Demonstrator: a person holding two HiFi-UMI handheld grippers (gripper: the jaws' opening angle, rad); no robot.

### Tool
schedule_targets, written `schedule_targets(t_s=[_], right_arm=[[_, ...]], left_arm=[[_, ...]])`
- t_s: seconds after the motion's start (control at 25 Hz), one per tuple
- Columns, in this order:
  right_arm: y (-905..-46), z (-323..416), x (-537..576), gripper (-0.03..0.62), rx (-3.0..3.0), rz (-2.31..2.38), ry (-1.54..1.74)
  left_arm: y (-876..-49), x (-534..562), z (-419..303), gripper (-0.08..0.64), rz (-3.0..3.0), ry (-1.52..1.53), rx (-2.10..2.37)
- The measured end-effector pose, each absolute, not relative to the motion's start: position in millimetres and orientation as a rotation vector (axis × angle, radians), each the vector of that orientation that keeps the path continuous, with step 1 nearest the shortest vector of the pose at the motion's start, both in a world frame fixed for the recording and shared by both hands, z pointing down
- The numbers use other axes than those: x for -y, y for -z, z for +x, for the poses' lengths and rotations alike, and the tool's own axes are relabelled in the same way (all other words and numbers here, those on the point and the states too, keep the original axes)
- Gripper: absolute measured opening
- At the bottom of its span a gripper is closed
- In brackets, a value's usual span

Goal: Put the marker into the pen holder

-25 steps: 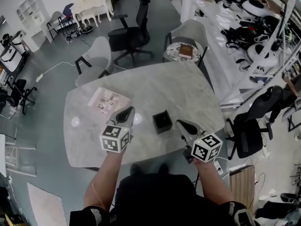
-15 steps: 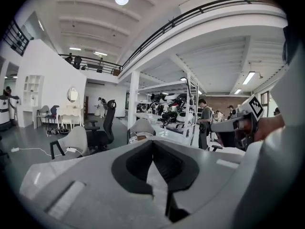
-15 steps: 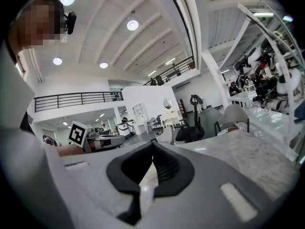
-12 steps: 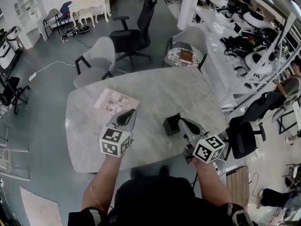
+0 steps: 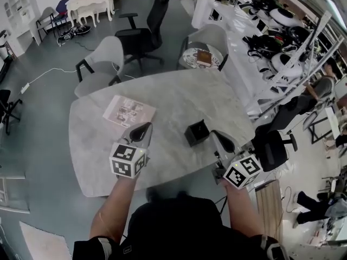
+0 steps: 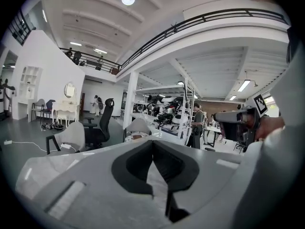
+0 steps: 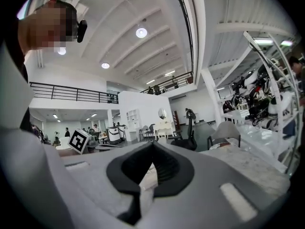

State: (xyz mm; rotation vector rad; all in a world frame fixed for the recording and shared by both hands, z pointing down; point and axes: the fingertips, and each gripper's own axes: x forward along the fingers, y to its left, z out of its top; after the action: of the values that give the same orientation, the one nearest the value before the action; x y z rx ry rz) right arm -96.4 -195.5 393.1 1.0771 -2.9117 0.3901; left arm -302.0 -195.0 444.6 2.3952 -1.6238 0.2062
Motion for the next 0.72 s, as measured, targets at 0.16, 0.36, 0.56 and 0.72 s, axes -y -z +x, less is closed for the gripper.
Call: schedule_targets(t_s=[0.16, 0.36, 0.56, 0.72], right_arm=[[-399, -81, 195, 0.002, 2.901, 1.094, -0.4], [-395, -72, 201, 0.002, 2.912, 1.056, -0.333], [-389, -51, 210, 0.002, 2.93, 1.075, -0.342], [-398, -45, 208, 0.002, 2.93, 1.086, -0.382]], left_arm=[[-442, 193, -286, 0.011, 2.394, -0.239, 1.625], [-428, 205, -263, 0.011, 2.422, -0.235, 1.635], [-423, 213, -232, 0.011, 2.439, -0.248, 1.609], [-430, 211, -228, 0.011, 2.429, -0.258, 1.602]])
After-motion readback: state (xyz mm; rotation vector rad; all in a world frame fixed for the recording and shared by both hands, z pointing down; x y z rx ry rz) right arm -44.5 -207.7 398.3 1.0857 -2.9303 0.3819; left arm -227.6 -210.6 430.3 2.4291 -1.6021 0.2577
